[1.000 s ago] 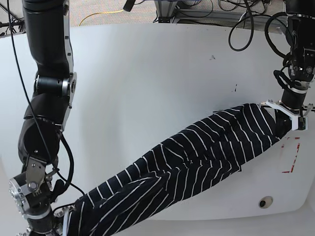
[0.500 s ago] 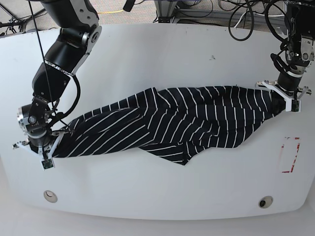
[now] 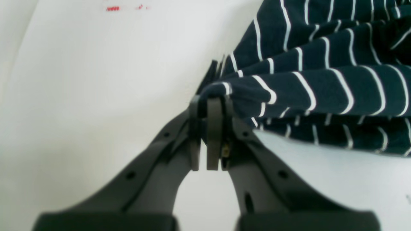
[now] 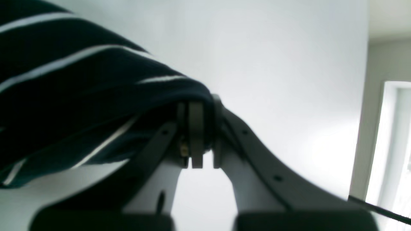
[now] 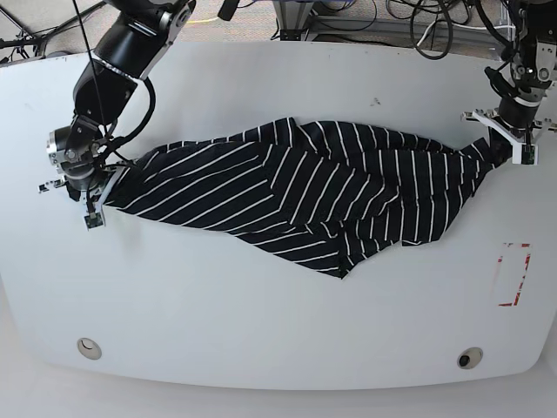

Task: Fold the T-shirt properly
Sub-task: 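Lay the stretched shirt down and release with the right gripper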

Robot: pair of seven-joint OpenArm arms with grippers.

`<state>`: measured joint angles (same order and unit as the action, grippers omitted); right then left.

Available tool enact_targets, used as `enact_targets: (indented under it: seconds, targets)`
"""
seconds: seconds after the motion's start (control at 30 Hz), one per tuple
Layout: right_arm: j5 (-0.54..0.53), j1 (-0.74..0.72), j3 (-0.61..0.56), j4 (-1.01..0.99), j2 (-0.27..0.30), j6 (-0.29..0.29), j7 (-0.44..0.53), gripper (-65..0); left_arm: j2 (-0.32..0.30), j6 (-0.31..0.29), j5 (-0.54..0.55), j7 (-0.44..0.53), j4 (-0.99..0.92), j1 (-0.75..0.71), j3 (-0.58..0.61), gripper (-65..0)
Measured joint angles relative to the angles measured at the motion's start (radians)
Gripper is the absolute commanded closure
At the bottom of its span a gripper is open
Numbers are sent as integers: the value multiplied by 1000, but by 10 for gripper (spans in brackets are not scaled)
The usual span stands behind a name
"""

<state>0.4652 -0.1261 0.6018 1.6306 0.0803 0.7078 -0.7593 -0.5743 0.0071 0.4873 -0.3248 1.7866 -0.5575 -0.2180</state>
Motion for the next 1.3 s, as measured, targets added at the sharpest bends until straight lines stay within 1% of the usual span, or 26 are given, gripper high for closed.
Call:
enact_targets:
  seconds: [0.07, 0.17, 0.27, 0.4, 0.47, 0.6, 0.67, 0.7, 0.73, 0.77, 0.83, 0.93, 1.0, 1.03, 1.07, 1.2, 1.3]
  targets:
    - [3, 15, 10, 0, 0, 0, -6, 0, -1, -8, 1, 6, -22, -9, 0, 0]
    - [2, 7, 48, -8, -8, 0, -41, 0, -15, -10, 4, -1, -73, -10, 8, 0]
    - [-2, 2, 82, -40, -14, 0, -56, -2, -16, -6, 3, -1, -101, -11, 8, 0]
    - [5, 11, 109, -56, -15, -1, -66, -46, -16, -4, 3, 0, -103, -7, 8, 0]
    - [10, 10, 113, -54, -14, -2, -68, -101, -17, -3, 2, 4, -104, -5, 8, 0]
    - [1, 9, 111, 1, -38, -3, -68, -311, -18, -3, 0, 2, -105, -8, 7, 0]
    - [3, 9, 107, 43, -48, -2, -68, -426, -17, -3, 0, 3, -108, -7, 8, 0]
    - [-8, 9, 107, 72, -51, -3, -68, -455, -18, -3, 0, 3, -109, -7, 8, 0]
    - [-42, 16, 107, 101, -50, -3, -78, -471, -20, -3, 0, 3, -109, -7, 8, 0]
    - [-75, 27, 107, 130, -49, -3, -88, -482, -20, -3, 0, 3, -109, -7, 8, 0]
    - [-151, 56, 98, 200, -43, -8, -108, -480, -19, -3, 0, 3, -108, -7, 8, 0]
    - [-248, 113, 90, 282, -43, -5, -193, -482, -20, -3, 0, 2, -107, -7, 8, 0]
    - [-283, 170, 51, 330, -37, -7, -228, -482, -21, -3, 0, 3, -107, -8, 8, 0]
    - [-304, 206, 23, 352, -35, -19, -238, -482, -21, -3, 0, 3, -107, -7, 8, 0]
    - [-344, 237, -4, 369, -35, -10, -236, -482, -19, -3, 0, 2, -107, -6, 8, 0]
    - [-432, 349, -116, 385, -39, -5, -218, -482, -15, -3, 0, 3, -105, -7, 8, 0]
    - [-460, 422, -184, 385, -16, -4, -168, -482, -16, -2, 0, 2, -105, -7, 7, 0]
